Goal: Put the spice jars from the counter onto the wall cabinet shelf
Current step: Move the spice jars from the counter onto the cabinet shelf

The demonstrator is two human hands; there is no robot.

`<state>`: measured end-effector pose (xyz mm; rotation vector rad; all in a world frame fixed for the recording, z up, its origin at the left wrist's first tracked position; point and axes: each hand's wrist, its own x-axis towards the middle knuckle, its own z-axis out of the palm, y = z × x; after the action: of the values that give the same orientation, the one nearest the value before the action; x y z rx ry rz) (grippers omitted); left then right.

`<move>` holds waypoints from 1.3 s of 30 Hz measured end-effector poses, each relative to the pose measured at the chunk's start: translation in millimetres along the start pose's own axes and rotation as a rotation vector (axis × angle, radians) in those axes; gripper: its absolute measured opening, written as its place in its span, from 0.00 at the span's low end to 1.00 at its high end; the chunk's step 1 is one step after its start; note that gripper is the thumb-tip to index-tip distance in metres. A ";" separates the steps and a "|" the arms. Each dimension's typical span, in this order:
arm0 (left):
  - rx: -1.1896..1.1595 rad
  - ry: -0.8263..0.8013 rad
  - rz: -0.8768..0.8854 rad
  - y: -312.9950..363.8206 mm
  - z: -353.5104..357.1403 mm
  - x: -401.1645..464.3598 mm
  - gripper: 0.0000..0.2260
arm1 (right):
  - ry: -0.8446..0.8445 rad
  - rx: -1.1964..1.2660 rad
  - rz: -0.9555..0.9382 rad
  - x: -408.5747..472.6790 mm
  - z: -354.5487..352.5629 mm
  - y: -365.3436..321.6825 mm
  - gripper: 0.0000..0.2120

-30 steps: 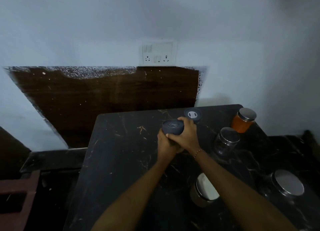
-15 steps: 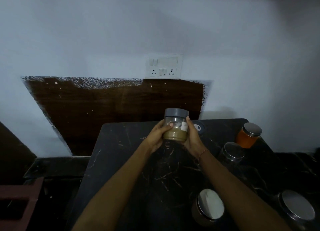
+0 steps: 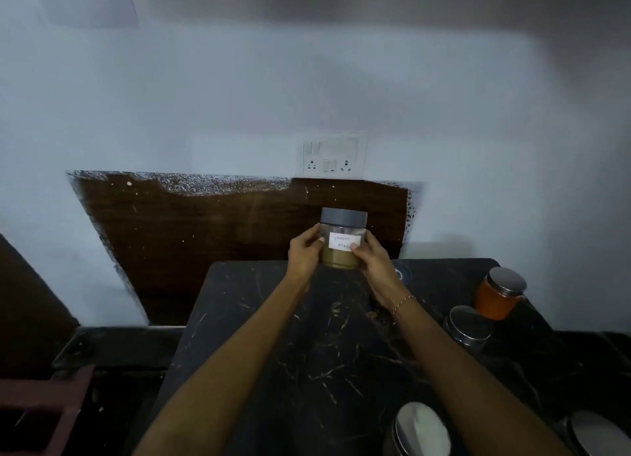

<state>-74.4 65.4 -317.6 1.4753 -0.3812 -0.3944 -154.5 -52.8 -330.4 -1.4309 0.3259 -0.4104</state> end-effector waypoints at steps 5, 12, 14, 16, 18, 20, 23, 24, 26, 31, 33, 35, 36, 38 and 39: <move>-0.017 -0.018 0.113 22.9 -3.9 -0.5 0.16 | -0.038 -0.029 -0.086 1.8 0.2 -29.1 0.22; -0.024 0.007 0.218 85.7 -7.9 1.4 0.19 | -0.133 -0.049 -0.227 7.6 8.1 -90.7 0.25; -0.002 0.003 0.279 111.0 -9.0 0.1 0.19 | -0.135 -0.061 -0.277 11.2 14.8 -112.8 0.26; 0.047 0.012 0.355 137.3 -12.5 -0.6 0.19 | -0.137 -0.092 -0.336 14.1 22.8 -137.7 0.26; 0.093 0.032 0.426 164.3 -16.9 0.3 0.19 | -0.132 -0.122 -0.398 17.0 31.4 -165.3 0.26; 0.123 0.064 0.481 191.8 -20.8 1.1 0.19 | -0.143 -0.145 -0.465 19.1 39.6 -194.9 0.25; 0.136 0.101 0.576 236.0 -25.9 0.9 0.18 | -0.168 -0.161 -0.565 20.3 48.9 -240.1 0.26; 0.131 0.099 0.605 250.7 -27.7 0.9 0.18 | -0.174 -0.167 -0.594 20.2 50.8 -254.6 0.26; 0.136 0.076 0.662 279.0 -29.8 1.7 0.17 | -0.187 -0.180 -0.648 21.1 53.3 -282.4 0.24; 0.037 0.116 0.724 339.2 -25.0 8.3 0.17 | -0.190 -0.184 -0.742 28.8 59.1 -342.7 0.22; -0.049 0.133 0.727 357.0 -21.2 13.3 0.15 | -0.177 -0.182 -0.758 34.1 62.9 -361.1 0.20; -0.091 0.161 0.729 372.9 -17.8 22.3 0.12 | -0.148 -0.180 -0.775 42.7 67.6 -375.3 0.19; -0.086 0.182 0.730 380.5 -16.7 28.3 0.11 | -0.124 -0.184 -0.784 48.0 70.6 -381.3 0.19; -0.066 0.216 0.720 395.4 -16.5 43.1 0.10 | -0.066 -0.207 -0.802 60.0 77.4 -392.8 0.19; -0.056 0.225 0.703 402.6 -17.3 51.7 0.10 | -0.042 -0.224 -0.809 66.9 80.5 -398.8 0.18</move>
<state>-11.5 78.2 83.6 1.2211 -0.6656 0.3170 -89.5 -48.6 76.7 -1.7554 -0.2743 -1.0180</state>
